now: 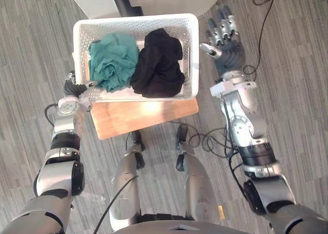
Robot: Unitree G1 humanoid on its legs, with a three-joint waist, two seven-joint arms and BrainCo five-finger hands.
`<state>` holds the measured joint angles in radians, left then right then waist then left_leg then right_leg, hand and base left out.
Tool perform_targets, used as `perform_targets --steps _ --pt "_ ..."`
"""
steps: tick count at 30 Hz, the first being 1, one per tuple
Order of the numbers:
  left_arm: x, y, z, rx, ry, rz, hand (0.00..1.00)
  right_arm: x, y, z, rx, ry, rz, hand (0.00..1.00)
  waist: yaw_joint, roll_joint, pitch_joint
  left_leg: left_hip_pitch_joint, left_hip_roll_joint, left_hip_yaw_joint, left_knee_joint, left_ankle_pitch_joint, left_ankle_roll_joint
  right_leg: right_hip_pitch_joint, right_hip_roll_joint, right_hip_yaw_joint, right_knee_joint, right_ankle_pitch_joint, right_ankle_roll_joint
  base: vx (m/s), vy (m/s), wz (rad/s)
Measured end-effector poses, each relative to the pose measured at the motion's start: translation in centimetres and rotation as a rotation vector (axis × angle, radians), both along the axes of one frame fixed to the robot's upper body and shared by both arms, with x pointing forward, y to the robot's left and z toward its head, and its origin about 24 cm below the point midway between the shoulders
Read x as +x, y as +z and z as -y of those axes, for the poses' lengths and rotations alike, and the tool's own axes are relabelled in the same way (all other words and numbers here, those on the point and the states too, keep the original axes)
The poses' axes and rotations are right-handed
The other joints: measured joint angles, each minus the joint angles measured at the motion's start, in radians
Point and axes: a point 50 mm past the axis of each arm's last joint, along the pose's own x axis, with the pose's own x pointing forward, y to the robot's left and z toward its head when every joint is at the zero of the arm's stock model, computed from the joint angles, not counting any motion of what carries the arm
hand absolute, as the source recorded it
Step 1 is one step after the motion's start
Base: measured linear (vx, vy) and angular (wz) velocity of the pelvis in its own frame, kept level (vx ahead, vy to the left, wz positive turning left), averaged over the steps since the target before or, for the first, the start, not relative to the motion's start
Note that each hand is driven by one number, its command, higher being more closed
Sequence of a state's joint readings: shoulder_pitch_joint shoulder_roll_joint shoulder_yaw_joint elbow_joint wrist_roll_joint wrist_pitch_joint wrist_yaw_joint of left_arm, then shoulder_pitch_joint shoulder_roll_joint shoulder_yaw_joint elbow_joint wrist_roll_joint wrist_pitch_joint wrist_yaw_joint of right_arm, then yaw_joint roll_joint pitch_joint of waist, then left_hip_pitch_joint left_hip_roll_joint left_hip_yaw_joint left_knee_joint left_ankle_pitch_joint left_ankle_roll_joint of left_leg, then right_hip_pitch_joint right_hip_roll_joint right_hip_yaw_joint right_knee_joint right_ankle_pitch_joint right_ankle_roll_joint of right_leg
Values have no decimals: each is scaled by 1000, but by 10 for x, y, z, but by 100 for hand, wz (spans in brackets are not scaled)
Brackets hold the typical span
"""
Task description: Pick up the laundry basket with both hands and put the clothes into the washing machine.
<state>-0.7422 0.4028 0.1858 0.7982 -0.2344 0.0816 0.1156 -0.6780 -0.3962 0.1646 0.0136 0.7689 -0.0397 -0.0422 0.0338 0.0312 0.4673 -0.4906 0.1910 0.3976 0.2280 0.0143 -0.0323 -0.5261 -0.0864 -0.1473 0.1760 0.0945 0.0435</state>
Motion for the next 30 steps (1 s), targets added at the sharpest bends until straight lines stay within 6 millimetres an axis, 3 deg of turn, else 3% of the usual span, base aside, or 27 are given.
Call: perform_targets --steps 7,13,16,20,22,27,30 --pt "5 9 6 80 -100 -8 0 13 5 -60 -195 301 -107 0 8 -3 2 -5 2 -3 -8 13 -1 0 5 -4 -13 13 -1 6 -53 1" --pt "12 19 12 169 -182 -24 0 22 -6 -74 -448 332 -174 0 12 -3 2 -15 0 -19 -16 28 0 2 4 -25 -15 16 -3 9 -40 9" --pt "14 23 14 214 -210 -24 0 24 -5 -68 -544 321 -172 0 13 -4 2 -14 -4 -27 -41 46 -1 2 4 -37 -19 18 -6 -10 -44 11" --pt "13 21 9 219 -212 -23 0 21 13 -43 -619 258 -118 0 4 -7 2 -12 -4 -29 -52 54 -1 3 4 -43 -19 18 -6 -4 -44 3" --pt "11 17 4 216 -202 -33 0 16 26 -31 -635 229 -61 0 -2 -13 2 -3 -4 -25 -61 57 -2 5 6 -41 -19 18 -6 8 -37 -7" --pt "2 7 -11 193 -169 -47 0 -2 83 10 -603 75 168 0 -16 -28 -1 13 0 -5 -74 59 -4 8 14 -25 -32 24 -6 11 -42 -10" --pt "1 5 -14 179 -158 -45 0 -6 93 25 -590 -13 221 0 -18 -30 -2 15 4 -2 -73 59 -5 15 19 -25 -46 31 -6 10 -46 -4"
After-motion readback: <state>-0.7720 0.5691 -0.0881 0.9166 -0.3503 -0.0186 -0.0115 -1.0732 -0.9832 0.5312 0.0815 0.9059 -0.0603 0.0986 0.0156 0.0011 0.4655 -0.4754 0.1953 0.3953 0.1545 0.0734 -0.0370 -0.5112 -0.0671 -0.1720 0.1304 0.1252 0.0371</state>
